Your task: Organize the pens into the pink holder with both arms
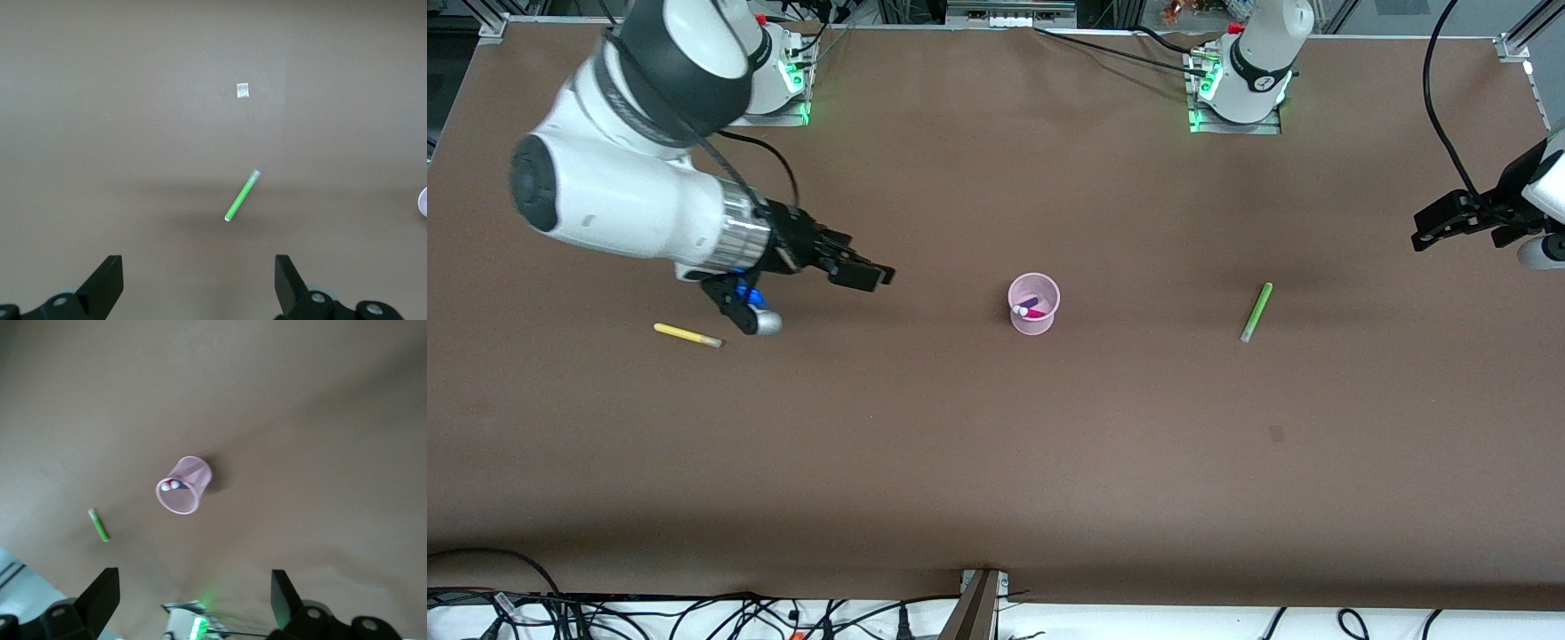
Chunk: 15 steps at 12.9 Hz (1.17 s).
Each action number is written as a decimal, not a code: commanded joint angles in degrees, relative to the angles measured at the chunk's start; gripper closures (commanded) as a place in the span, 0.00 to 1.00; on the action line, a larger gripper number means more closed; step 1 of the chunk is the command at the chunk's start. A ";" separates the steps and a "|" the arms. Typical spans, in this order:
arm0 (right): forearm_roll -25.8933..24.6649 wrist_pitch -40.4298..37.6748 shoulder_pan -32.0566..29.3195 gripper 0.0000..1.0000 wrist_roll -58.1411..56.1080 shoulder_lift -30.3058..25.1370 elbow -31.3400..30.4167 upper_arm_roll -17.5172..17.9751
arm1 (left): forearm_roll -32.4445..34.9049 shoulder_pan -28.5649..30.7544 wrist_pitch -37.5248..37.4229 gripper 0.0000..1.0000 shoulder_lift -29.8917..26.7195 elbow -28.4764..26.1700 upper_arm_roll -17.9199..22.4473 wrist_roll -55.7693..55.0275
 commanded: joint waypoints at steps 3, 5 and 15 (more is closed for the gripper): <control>-12.17 -5.55 -0.41 0.00 -14.06 -7.47 -4.50 -2.60 | 1.04 -0.18 -1.30 0.00 0.72 1.74 -0.04 0.88; -18.16 -5.64 -6.18 0.00 -23.00 -10.28 -6.34 1.50 | 1.04 -0.18 -1.30 0.00 0.72 1.73 -0.04 0.88; -36.55 -4.32 -23.80 0.00 -38.52 -14.87 -7.24 17.62 | 1.04 -0.09 -1.39 0.00 0.72 1.73 0.05 0.88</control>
